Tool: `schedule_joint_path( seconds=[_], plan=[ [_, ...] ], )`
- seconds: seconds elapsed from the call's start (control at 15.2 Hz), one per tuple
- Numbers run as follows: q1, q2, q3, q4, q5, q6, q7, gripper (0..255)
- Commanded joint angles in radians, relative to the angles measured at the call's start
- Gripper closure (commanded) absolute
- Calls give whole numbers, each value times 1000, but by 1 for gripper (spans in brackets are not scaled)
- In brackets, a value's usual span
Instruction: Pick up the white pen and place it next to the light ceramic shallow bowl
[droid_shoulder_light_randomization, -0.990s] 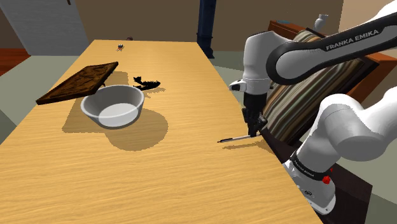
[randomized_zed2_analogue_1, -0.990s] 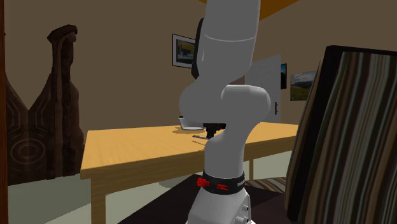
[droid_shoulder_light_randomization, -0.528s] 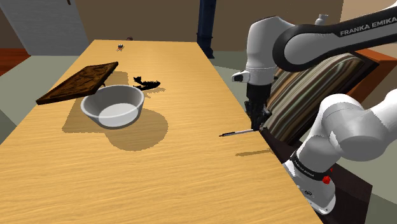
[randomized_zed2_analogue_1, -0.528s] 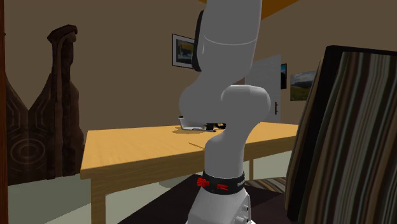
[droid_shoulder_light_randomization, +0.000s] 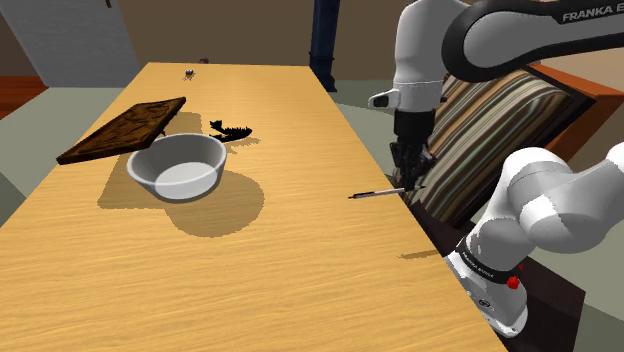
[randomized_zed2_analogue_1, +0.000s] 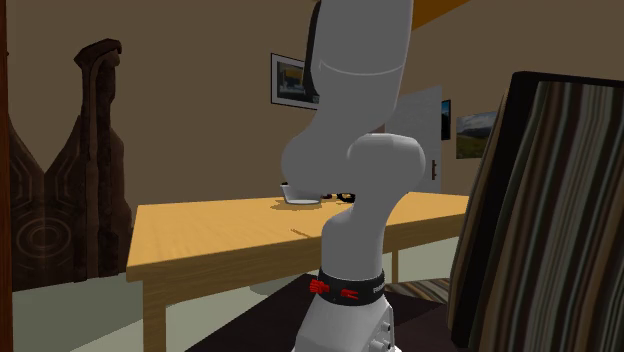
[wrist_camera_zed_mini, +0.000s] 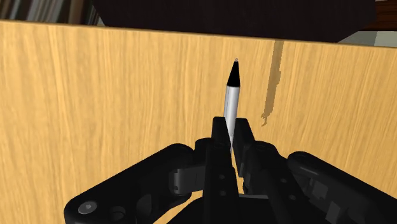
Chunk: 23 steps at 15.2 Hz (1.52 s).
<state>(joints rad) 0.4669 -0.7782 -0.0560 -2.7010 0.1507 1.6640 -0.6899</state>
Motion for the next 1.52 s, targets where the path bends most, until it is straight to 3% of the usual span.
schedule_joint_path(
  seconds=[0.0, 0.59, 0.99, 1.45],
  plan=[
    [2, -3, 3, 22, 3, -25, 8, 255],
    [4, -13, 2, 130, 2, -141, 27, 255],
    [41, 234, 49, 292, 53, -47, 70, 255],
    [70, 508, 91, 530, 82, 2, 121, 255]
  ],
)
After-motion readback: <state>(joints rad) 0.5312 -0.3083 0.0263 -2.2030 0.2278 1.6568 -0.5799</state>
